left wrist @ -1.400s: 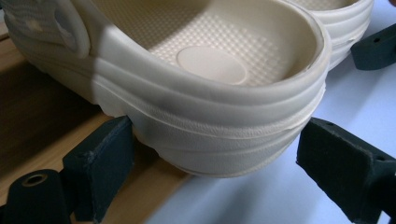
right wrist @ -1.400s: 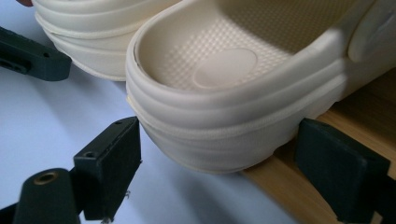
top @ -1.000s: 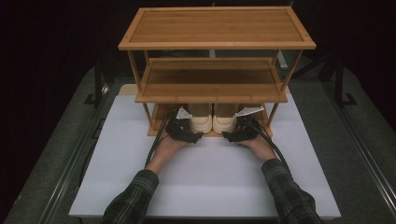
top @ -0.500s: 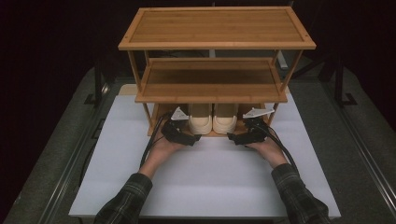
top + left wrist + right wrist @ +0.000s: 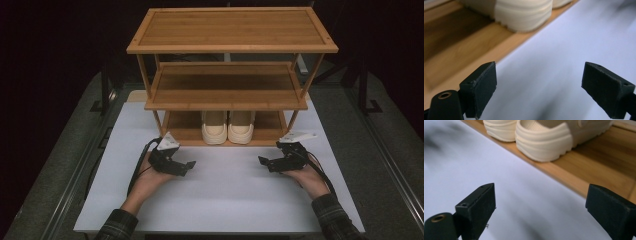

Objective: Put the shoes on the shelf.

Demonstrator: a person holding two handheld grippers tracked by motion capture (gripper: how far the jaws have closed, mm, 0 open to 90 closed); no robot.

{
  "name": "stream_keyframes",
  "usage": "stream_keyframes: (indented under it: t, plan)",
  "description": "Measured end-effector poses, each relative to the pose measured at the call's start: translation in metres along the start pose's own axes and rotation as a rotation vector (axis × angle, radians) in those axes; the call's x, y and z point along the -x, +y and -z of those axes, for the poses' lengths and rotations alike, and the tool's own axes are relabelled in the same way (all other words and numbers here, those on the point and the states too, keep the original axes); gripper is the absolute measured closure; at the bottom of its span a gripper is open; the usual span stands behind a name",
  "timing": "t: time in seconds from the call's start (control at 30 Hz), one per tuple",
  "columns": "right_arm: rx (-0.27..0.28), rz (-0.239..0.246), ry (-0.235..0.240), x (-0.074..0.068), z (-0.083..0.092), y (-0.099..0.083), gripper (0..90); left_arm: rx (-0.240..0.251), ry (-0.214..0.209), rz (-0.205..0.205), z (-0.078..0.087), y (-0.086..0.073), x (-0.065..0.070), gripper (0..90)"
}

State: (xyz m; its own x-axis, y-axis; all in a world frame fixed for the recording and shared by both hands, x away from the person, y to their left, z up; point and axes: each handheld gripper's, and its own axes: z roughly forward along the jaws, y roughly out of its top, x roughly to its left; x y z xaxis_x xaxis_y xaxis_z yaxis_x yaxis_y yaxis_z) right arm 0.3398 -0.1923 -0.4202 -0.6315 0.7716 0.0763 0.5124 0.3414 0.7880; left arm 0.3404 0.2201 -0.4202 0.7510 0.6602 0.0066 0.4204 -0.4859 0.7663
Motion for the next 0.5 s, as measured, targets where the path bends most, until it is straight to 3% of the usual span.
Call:
stream_keyframes:
  t: [0.1, 0.13, 0.27, 0.5]
  plan:
    - [0.001, -0.015, -0.008, -0.001, 0.013, -0.011, 9.1, -0.006, 0.011, 0.0, 0.011, -0.01, -0.001, 12.0]
    - [0.003, -0.016, -0.012, -0.001, 0.018, -0.014, 9.1, -0.016, 0.02, 0.006, 0.023, -0.019, -0.001, 11.6]
    - [-0.008, -0.032, -0.042, 0.0, 0.035, -0.03, 7.9, -0.022, 0.03, 0.017, 0.044, -0.038, -0.002, 8.9]
    - [-0.042, -0.049, -0.095, 0.003, 0.06, -0.059, 7.9, -0.036, 0.05, 0.023, 0.073, -0.067, -0.001, 3.2]
